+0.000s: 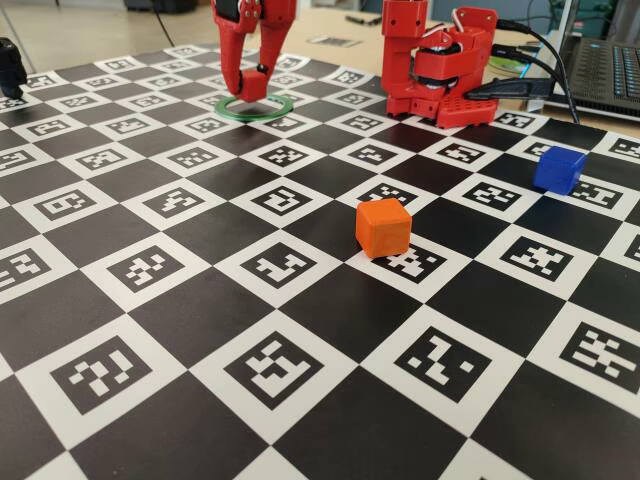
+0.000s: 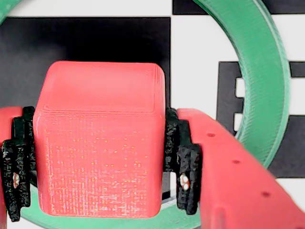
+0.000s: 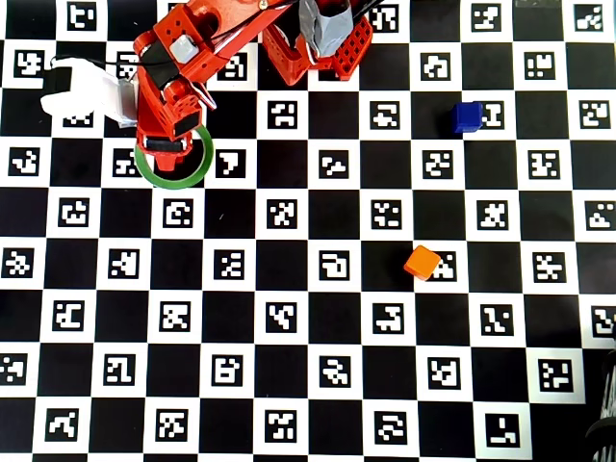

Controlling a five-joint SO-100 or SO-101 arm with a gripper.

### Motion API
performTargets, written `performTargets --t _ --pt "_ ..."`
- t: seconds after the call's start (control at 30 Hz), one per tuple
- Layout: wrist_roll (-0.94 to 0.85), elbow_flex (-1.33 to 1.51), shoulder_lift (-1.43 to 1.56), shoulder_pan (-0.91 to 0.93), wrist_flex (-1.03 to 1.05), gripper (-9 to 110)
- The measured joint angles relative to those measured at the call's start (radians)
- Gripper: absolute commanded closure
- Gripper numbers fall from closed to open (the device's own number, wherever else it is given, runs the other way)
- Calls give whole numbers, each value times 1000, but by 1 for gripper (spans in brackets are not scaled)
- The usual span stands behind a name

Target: Grab the red cube then put it in the green circle then put the blue cube on top and finally the orange cube on top

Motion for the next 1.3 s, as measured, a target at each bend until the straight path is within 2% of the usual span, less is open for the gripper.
performTargets --t 0.9,1.07,1.17,1.3 --pt "-63 26 -17 15 -57 94" --pt "-71 26 -17 15 -57 84" --pt "-71 29 -18 15 -57 73" --pt "-71 29 -18 15 -57 66"
